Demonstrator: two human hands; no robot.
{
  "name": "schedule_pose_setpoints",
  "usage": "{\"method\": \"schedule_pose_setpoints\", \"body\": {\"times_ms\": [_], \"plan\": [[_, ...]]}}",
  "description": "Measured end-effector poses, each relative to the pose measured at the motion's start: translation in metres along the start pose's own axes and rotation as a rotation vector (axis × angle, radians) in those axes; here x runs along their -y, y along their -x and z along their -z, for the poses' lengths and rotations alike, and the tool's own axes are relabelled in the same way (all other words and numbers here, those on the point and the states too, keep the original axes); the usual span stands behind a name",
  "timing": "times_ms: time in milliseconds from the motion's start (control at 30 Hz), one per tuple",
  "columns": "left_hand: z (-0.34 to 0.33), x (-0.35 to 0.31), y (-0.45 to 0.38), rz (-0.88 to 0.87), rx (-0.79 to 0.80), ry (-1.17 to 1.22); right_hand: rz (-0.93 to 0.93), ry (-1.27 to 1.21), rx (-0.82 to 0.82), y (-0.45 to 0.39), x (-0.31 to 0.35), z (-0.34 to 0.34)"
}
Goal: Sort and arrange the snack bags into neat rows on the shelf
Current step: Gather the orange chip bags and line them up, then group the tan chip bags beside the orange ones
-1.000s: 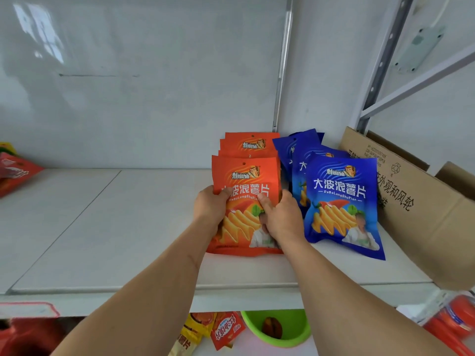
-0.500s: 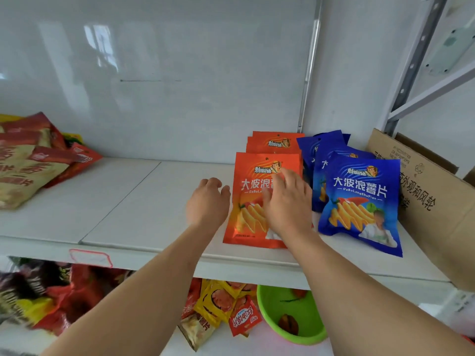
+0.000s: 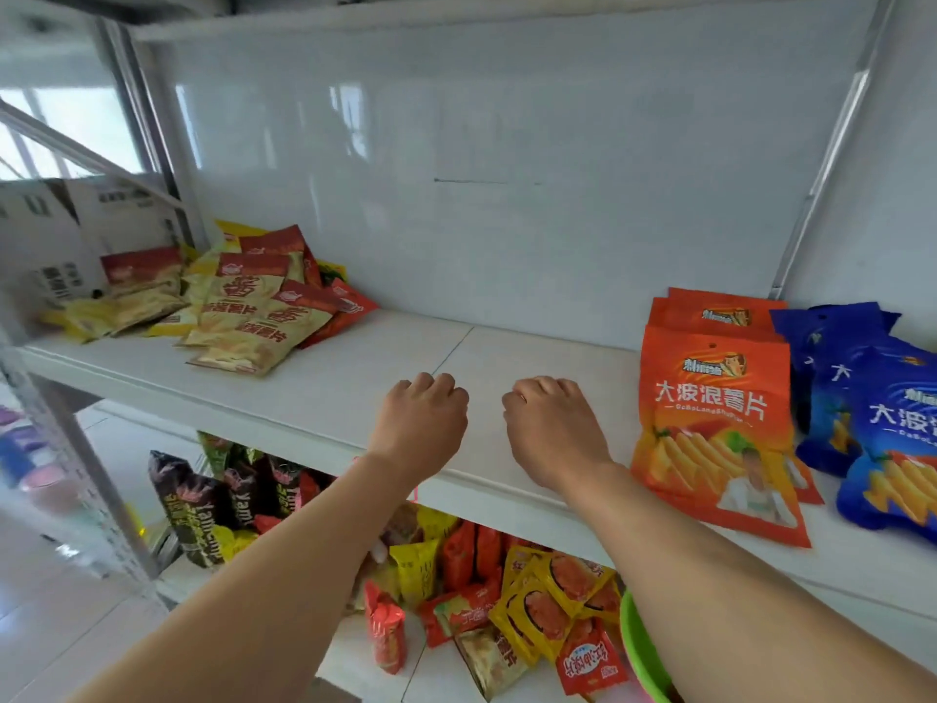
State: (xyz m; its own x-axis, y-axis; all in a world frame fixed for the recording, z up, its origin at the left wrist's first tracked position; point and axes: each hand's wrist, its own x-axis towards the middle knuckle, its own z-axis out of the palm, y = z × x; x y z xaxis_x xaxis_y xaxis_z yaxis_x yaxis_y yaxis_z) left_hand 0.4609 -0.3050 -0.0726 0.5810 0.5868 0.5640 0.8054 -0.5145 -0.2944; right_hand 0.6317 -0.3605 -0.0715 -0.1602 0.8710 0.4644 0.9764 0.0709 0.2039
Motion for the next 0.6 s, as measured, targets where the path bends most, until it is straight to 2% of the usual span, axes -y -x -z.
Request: {"method": "schedule_pose_setpoints", "body": {"times_ms": [333,600], "plan": [[-0.03,0.182,0.061,0.065,0.038,-0.017,-0.015,-0.102,0.056,-0.108,0.162,-0.013],[-0.063,0.283,0.067,0.255,0.06,0.062,-0.14,-0.273,0.1,-0.193,0.235,-0.038]]}}
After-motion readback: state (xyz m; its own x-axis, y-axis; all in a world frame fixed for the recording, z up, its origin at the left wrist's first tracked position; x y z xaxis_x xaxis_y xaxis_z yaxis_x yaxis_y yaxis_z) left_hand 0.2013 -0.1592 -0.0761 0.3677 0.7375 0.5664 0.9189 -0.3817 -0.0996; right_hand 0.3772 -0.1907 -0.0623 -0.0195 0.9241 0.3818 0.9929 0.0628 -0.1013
